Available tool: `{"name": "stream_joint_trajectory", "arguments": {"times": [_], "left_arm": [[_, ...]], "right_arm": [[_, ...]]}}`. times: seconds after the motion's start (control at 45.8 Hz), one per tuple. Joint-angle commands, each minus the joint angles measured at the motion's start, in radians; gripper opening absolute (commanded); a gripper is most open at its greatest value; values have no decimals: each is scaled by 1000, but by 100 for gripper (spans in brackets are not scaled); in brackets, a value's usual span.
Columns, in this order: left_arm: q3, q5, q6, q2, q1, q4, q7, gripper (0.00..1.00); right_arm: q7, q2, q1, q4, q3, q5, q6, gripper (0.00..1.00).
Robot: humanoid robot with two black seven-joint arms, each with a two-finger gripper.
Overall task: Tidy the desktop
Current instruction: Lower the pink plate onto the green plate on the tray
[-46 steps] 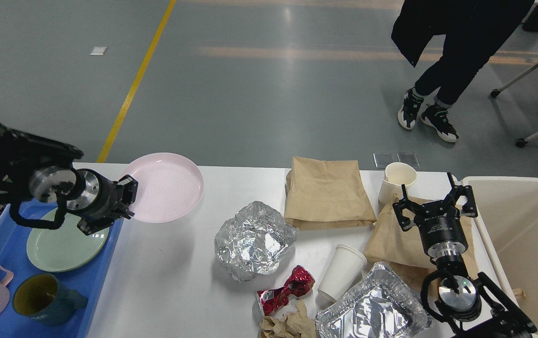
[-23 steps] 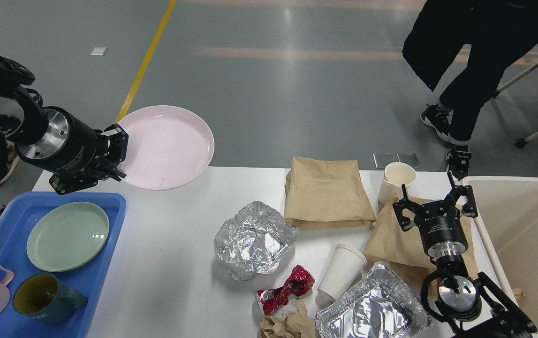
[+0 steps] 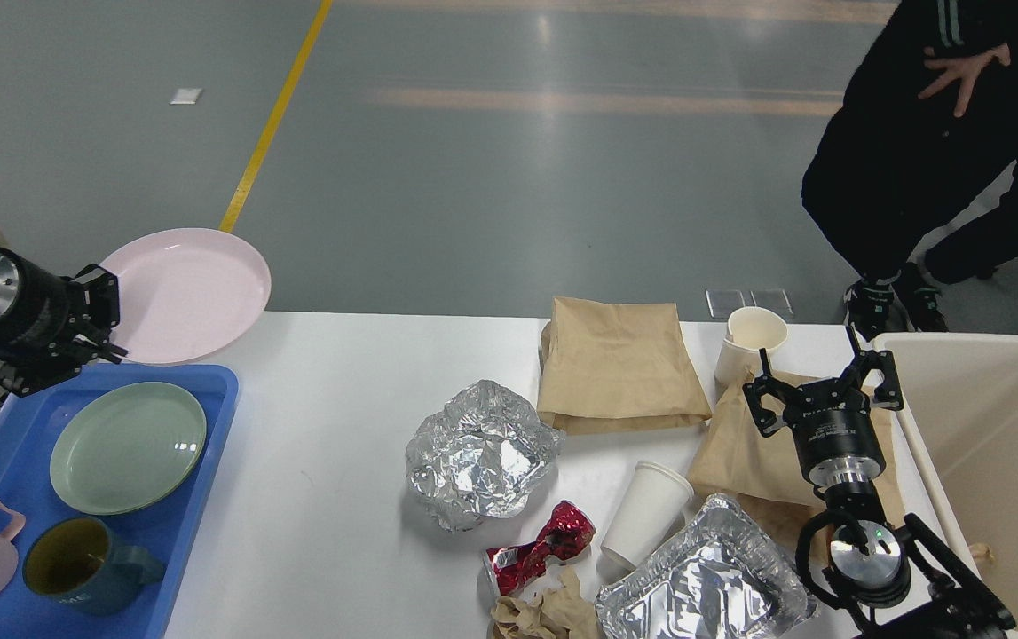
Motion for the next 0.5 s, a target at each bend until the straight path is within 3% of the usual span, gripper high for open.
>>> {"name": "stream_joint_trajectory", "arguments": {"times": [0.0,0.109,0.175,0.372,0.481], "left_arm": [[-93,3,-7,15,166,180,86,0],[-231,20,-9,16,337,312,159,0],[-294,57,-9,16,413,358,182,0],[-354,210,-33,65,473,365,164,0],[-354,212,-44,81,514,365,121,0]], "right_arm": [[0,0,0,0,0,0,0,100],[0,0,0,0,0,0,1,100],[0,0,0,0,0,0,0,100],[0,0,2,0,0,0,0,100],[0,0,2,0,-1,0,0,100]]}}
